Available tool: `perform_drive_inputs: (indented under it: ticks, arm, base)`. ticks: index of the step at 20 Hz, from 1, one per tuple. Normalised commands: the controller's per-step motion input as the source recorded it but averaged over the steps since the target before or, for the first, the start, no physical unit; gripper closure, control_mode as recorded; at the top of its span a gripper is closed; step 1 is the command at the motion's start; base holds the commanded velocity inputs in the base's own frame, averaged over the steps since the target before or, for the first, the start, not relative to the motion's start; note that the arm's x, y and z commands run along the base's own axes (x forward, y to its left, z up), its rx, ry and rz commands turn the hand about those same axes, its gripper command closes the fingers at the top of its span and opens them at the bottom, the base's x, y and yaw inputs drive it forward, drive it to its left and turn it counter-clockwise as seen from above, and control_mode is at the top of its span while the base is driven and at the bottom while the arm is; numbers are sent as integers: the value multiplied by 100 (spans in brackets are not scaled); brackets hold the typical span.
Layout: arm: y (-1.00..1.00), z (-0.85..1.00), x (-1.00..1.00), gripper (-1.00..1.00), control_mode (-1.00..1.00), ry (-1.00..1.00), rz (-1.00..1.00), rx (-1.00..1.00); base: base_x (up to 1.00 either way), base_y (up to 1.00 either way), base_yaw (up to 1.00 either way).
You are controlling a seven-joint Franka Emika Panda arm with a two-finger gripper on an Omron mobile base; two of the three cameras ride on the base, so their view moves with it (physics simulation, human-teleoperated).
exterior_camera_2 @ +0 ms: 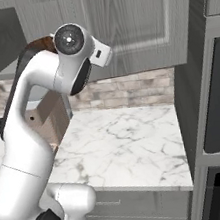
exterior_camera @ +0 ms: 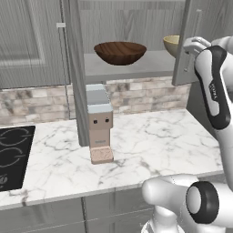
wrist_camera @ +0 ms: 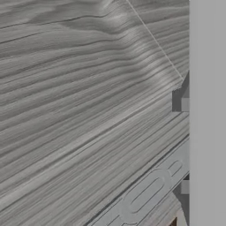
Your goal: Move the bowls from the cabinet to the plates on the dining table.
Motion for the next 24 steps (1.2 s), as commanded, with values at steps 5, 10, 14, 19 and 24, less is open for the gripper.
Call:
perform_drive_inputs:
  ticks: [5, 10, 14, 19, 24]
  arm:
    - [-65, -5, -44, 100, -100, 0, -1, 0]
    - [-78, -9, -39, 100, -100, 0, 0, 0]
    - [-84, -8, -36, 100, -100, 0, 0, 0]
    - [-89, -11, -31, 100, -100, 0, 0, 0]
    - [-90, -10, -28, 100, -100, 0, 0, 0]
  base:
    - [0, 0, 0]
    - [0, 0, 0]
    - [0, 0, 0]
    - [0, 0, 0]
    - [0, 0, 0]
